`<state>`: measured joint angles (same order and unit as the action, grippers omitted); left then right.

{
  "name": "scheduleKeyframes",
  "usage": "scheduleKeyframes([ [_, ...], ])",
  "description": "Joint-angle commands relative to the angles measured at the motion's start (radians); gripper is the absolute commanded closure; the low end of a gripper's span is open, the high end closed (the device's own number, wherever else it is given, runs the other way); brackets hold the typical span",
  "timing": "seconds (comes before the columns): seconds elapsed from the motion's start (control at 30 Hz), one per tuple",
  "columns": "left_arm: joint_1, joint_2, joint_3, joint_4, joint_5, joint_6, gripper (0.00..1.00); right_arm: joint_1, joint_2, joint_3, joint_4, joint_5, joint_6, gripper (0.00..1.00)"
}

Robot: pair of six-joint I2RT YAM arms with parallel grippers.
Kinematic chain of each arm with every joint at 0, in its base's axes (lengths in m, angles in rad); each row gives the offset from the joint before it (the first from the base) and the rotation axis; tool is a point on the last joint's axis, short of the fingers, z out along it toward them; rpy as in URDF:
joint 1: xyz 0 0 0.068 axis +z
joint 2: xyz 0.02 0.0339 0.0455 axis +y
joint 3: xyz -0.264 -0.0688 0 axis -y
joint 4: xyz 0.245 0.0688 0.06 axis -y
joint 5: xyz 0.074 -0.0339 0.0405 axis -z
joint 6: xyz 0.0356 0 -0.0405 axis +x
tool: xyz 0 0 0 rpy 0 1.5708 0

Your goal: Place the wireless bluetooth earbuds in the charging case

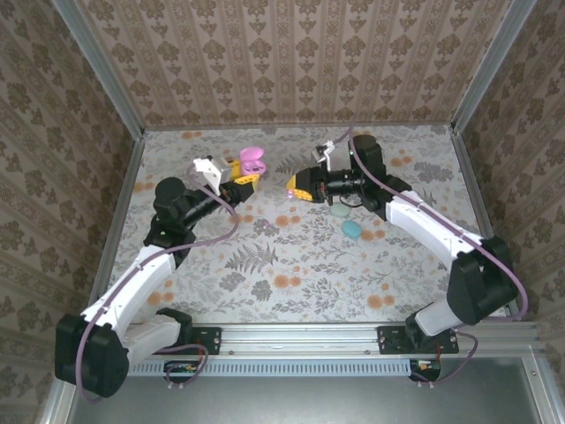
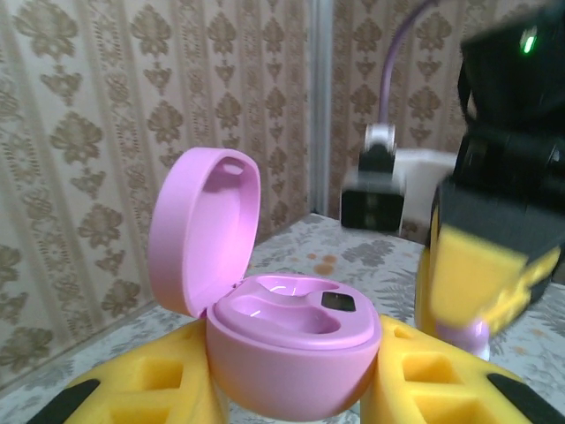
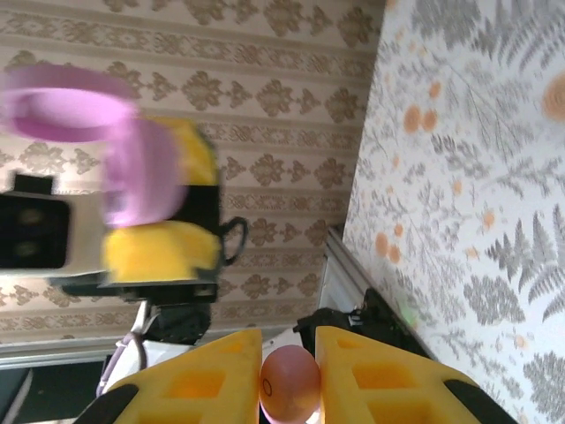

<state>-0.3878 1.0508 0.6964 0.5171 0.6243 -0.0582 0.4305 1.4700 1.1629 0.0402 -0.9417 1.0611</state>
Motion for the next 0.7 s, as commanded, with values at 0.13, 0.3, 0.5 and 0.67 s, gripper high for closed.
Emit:
scheduleKeyframes([
  [0.13, -0.041, 0.073, 0.025, 0.123, 0.154, 0.007, 0.67, 0.016, -0.156, 0.106, -0.105, 0.138, -0.166, 0.76],
  [0.3, -0.061, 0.103, 0.039, 0.157, 0.185, -0.012, 0.67, 0.051, -0.155, 0.163, -0.155, 0.198, -0.278, 0.76],
  [0.5, -0.060, 0.113, 0.048, 0.208, 0.207, -0.068, 0.67, 0.085, -0.119, 0.226, -0.242, 0.228, -0.367, 0.76],
  [0.67, -0.061, 0.114, 0.055, 0.239, 0.232, -0.111, 0.67, 0.089, -0.108, 0.226, -0.246, 0.251, -0.380, 0.77],
])
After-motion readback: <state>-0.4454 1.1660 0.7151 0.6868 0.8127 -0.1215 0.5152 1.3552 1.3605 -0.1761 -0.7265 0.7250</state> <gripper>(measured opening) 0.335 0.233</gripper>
